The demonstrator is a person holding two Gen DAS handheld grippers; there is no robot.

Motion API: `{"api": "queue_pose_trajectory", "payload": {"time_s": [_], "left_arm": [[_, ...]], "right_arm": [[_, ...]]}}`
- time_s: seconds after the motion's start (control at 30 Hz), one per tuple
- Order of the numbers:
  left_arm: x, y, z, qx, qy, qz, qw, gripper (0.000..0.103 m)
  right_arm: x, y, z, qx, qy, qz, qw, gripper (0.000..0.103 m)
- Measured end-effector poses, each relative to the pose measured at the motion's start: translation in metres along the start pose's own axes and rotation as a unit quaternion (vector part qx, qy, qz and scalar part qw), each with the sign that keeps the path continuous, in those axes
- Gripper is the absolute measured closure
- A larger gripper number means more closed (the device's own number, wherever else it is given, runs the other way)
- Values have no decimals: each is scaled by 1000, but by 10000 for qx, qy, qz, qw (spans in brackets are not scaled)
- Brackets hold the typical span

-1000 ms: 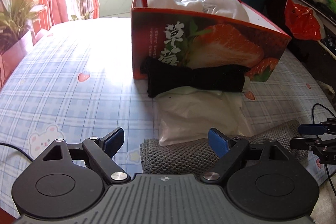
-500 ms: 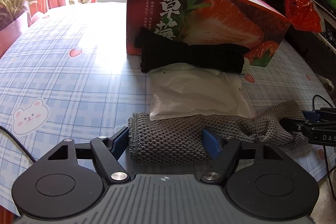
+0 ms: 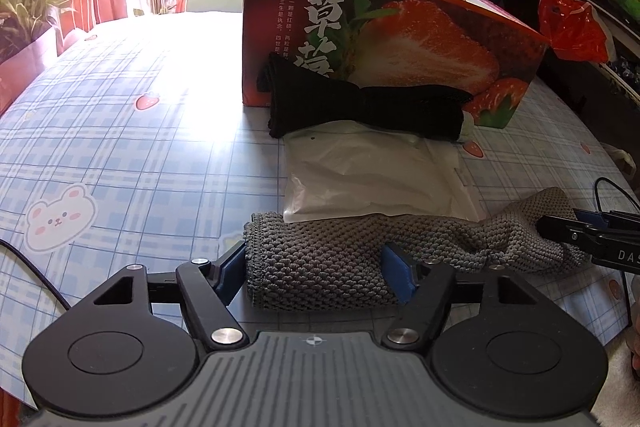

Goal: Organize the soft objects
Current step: 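Close both grippers on the grey knit towel, each on one end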

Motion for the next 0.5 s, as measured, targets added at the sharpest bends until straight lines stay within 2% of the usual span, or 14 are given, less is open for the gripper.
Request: {"api": "queue_pose_trajectory", "payload": {"time_s": [0.13, 0.2, 0.27, 0.33, 0.5], "left_arm": [[-1, -2, -2, 11, 32, -61, 10000, 33], [0, -5, -4, 11, 65, -133, 9999, 42], [0, -8, -6, -72, 92, -255, 9996, 58], [-1, -6, -7, -148, 106, -238, 9996, 65], [-1, 1, -7, -98, 129, -19, 9999, 68]], "right_arm": [[-1, -6, 1, -41, -15, -243, 9997, 60], [0, -5, 0, -22, -12, -198, 9998, 61], [-1, -4, 0, -3, -10, -175, 9998, 63], [-1, -5, 0, 33, -16, -194, 9998, 67], [-2, -11, 0, 125, -31, -356, 9993, 73]]}}
Point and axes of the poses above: each gripper's, at about its wrist camera, not at the fingertips, and z roughly the way its jaws point, y to its right, x to its top, the point moved 2 cm from there along z, roughly the way its jaws point, and after that the axes turned 9 degrees about y, right-handed, at the moved point
